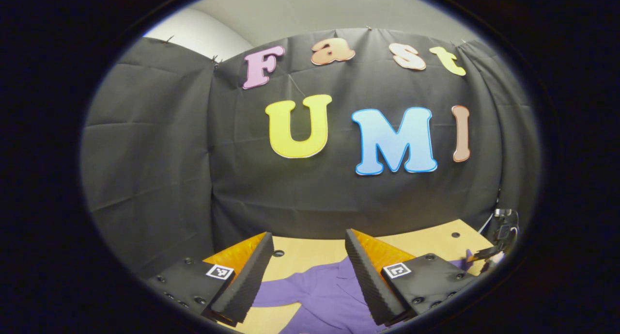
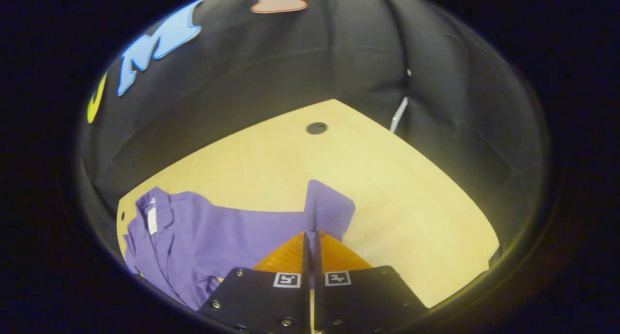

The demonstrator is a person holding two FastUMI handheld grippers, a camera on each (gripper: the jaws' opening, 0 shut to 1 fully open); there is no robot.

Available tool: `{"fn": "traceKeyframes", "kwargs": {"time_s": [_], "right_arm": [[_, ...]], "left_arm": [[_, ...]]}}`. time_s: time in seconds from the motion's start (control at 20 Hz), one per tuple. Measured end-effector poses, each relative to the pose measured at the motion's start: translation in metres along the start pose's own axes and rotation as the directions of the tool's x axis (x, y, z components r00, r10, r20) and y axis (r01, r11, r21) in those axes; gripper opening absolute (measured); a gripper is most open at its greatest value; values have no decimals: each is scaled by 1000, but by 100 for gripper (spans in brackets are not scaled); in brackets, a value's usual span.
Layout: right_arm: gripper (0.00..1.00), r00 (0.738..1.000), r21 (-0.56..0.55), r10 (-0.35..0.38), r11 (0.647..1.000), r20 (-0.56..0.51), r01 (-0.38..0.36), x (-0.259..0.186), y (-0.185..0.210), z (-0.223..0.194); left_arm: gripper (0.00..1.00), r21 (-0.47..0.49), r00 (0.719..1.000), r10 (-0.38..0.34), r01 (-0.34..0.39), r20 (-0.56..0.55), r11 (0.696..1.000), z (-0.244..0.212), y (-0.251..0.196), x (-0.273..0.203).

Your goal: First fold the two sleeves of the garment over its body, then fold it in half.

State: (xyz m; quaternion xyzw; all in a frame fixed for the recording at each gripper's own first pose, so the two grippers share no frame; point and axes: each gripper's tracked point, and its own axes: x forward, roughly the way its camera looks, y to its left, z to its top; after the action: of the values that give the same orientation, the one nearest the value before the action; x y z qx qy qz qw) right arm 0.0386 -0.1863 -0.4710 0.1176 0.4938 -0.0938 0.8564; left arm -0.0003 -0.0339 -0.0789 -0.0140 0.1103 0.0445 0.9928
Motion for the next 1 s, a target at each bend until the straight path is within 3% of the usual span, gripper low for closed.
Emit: {"fn": "traceKeyframes", "kwargs": {"time_s": [0.25,0.55,0.85,0.9,1.0], "right_arm": [[4,974,-121,227,967,-4,-226,-19,143,2],[3,896,-251,432,861,-98,-443,-57,291,-27],[3,818,-306,530,759,-222,-575,-73,413,-92],[7,812,-322,532,745,-241,-584,-70,427,-101],[4,824,-364,505,739,-256,-566,-61,442,-115]], "left_arm": [[94,-7,999,45,-45,2,999,-3,29,-10],[94,11,989,147,-147,-13,989,-12,83,-32],[93,37,959,280,-279,-35,960,-22,144,-67],[93,43,951,306,-304,-37,952,-24,155,-74],[94,53,935,352,-350,-42,935,-27,175,-89]]}}
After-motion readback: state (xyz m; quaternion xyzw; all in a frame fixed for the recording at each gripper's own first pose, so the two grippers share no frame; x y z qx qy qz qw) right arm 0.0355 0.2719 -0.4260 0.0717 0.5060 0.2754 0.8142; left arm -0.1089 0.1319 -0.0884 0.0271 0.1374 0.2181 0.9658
